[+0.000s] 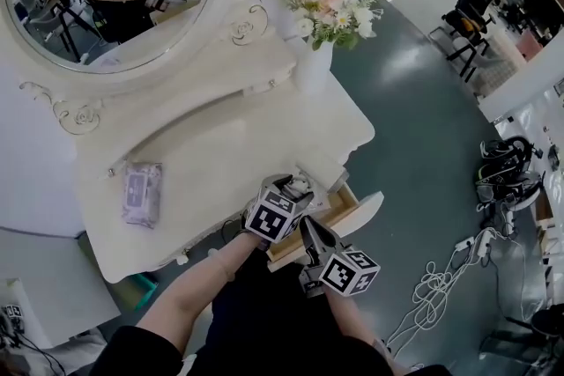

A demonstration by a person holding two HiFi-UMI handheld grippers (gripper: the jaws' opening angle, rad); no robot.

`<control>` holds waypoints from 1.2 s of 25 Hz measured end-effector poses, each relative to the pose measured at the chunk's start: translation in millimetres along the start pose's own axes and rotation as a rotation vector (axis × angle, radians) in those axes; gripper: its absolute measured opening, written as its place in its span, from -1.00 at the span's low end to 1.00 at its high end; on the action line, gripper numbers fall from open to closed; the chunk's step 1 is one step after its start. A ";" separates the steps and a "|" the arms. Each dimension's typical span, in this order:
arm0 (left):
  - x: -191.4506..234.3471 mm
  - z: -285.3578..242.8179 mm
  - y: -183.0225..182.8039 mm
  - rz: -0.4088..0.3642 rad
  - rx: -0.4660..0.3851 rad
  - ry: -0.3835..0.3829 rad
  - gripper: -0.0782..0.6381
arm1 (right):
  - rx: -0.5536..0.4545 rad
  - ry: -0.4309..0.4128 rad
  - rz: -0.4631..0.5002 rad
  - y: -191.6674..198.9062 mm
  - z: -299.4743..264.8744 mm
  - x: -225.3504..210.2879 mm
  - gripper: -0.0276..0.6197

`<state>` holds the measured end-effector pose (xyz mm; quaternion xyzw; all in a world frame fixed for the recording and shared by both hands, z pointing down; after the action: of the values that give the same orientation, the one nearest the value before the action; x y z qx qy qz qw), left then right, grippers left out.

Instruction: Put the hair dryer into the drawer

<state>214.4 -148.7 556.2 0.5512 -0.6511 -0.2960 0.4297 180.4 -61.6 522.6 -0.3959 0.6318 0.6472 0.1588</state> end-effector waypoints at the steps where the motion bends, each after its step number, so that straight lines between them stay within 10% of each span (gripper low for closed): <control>1: -3.4 -2.8 2.4 -0.015 0.006 0.016 -0.02 | -0.001 0.003 -0.006 0.7 1.9 -0.9 -0.85; 30: -35.0 -46.5 104.7 -0.039 0.282 0.173 -0.02 | -0.102 0.226 -0.047 -4.9 56.9 -51.0 -0.85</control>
<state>207.9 -87.8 659.2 0.6420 -0.6359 -0.1615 0.3968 198.6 7.9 549.2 -0.4885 0.6027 0.6257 0.0812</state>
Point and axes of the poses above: the fingertips, and each gripper's own axes: z backward along the fingers, x to its left, y out of its underside, the point moved 3 cm from there along z, backward along the fingers, and after that the axes turned 13 degrees about -x, right-handed, at the moved point
